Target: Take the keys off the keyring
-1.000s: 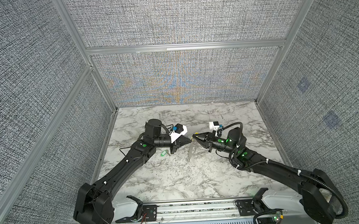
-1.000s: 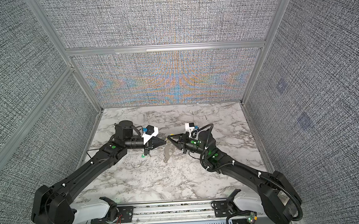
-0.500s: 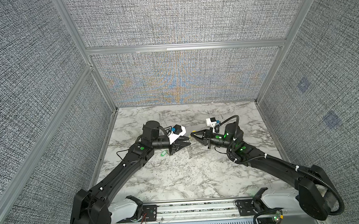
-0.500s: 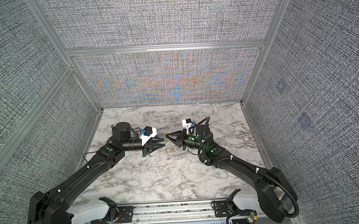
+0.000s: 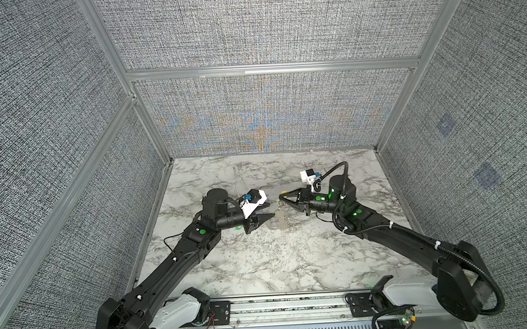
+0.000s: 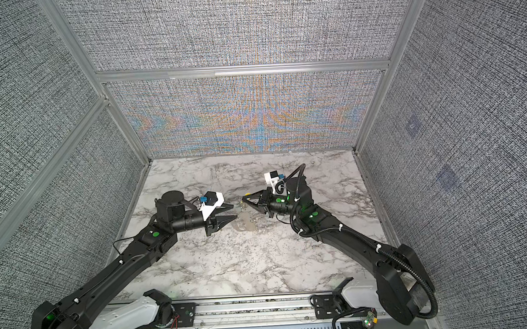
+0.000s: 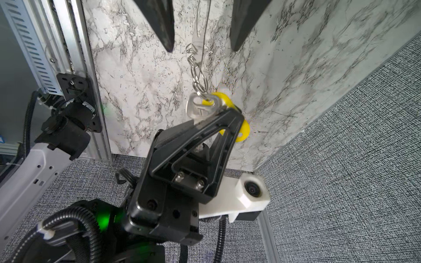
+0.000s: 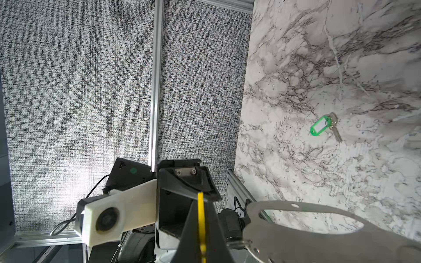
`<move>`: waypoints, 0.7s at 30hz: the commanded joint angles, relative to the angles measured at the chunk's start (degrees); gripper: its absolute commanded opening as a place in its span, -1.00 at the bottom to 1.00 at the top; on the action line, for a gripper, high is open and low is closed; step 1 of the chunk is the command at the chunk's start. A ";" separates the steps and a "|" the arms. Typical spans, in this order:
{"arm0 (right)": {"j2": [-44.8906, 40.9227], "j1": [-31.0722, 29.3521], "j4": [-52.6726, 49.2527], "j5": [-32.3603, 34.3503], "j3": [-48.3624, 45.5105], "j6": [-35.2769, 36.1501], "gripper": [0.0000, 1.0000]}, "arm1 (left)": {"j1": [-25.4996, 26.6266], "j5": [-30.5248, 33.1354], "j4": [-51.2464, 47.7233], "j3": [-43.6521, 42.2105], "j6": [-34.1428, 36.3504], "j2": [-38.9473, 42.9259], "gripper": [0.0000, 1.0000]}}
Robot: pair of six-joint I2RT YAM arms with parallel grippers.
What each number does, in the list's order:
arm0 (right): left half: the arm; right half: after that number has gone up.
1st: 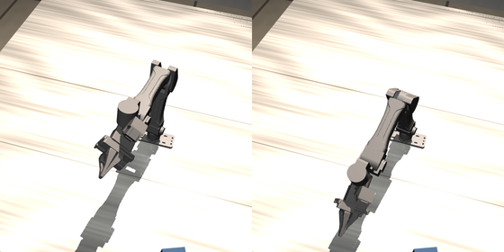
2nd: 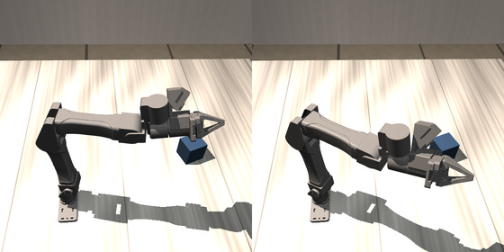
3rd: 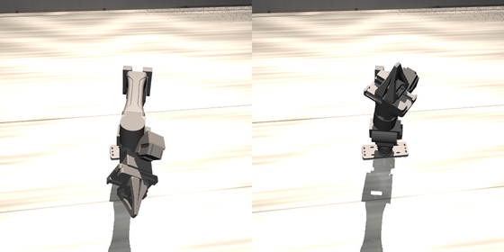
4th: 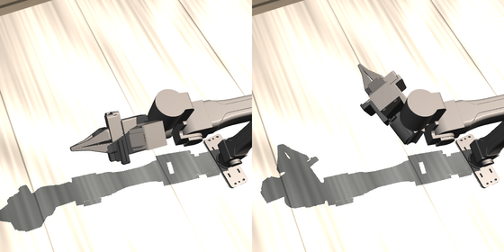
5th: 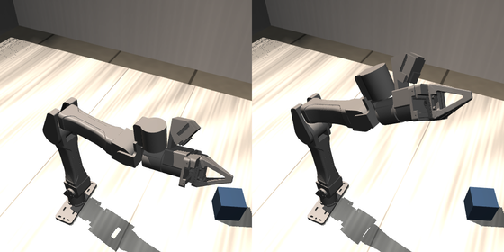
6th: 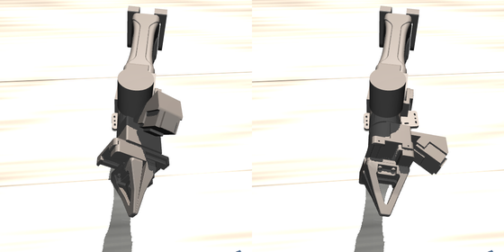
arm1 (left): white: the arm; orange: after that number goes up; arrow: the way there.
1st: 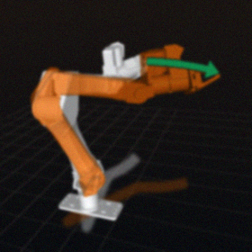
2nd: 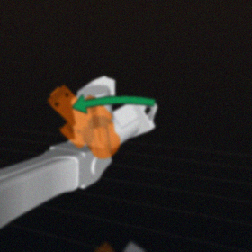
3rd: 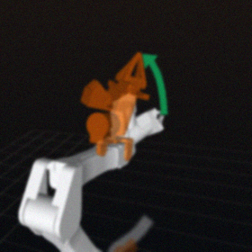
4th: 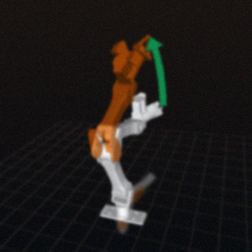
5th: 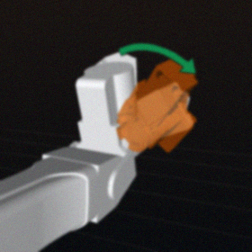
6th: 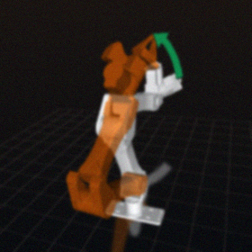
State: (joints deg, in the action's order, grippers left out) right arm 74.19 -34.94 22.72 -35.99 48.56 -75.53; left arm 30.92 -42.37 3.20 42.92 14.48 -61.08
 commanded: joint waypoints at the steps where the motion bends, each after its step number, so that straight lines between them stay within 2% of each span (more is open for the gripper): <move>1: -0.24 -0.05 0.86 0.13 0.24 0.03 -1.00 | 1.13 0.96 4.13 -0.53 -1.60 -0.28 -0.15; 5: -0.37 -0.13 0.65 0.22 0.37 0.03 -1.00 | 3.38 3.99 5.64 -0.95 -1.20 -1.20 -0.17; 10: -0.63 -0.09 0.39 0.48 0.23 -0.04 -1.00 | 5.07 8.97 7.84 -1.25 -1.20 -1.75 -0.30; 16: -1.06 -0.05 0.46 0.94 0.23 -0.10 -1.00 | 5.64 10.36 8.61 -1.60 -0.84 -2.16 -0.53; 21: -1.15 -0.11 0.49 1.12 0.31 -0.36 -1.00 | 6.08 10.64 10.41 -2.12 -1.51 -2.51 -0.55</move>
State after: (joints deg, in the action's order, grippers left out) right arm 73.36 -34.94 22.55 -35.16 48.56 -75.35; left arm 36.86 -32.53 10.66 40.91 13.45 -63.42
